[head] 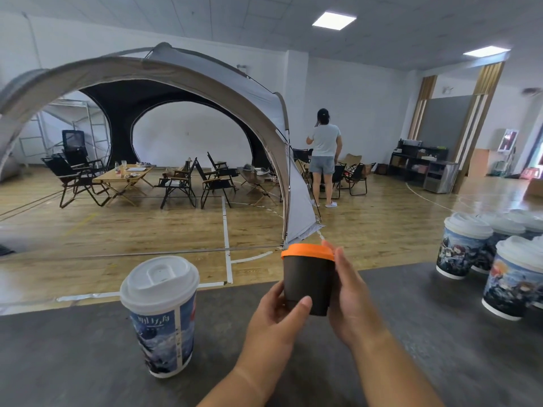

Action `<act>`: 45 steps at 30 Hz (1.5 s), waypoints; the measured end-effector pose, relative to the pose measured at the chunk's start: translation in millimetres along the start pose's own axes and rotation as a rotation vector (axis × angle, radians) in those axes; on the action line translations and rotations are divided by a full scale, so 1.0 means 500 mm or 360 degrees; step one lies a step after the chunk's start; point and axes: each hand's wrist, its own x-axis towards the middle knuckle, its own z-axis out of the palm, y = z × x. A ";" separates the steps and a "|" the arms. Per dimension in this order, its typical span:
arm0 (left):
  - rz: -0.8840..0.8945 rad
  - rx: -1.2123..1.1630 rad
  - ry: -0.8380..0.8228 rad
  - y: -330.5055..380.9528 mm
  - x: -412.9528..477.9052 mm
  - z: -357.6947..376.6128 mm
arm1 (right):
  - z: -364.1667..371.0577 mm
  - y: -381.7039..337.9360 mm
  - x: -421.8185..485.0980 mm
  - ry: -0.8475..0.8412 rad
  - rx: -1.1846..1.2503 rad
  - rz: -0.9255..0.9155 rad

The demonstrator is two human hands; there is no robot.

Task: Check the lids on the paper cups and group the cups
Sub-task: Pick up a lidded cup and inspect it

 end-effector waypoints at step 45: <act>-0.0479 -0.0780 -0.0388 0.018 -0.012 0.014 | -0.018 -0.017 -0.001 -0.0010 0.0323 0.0252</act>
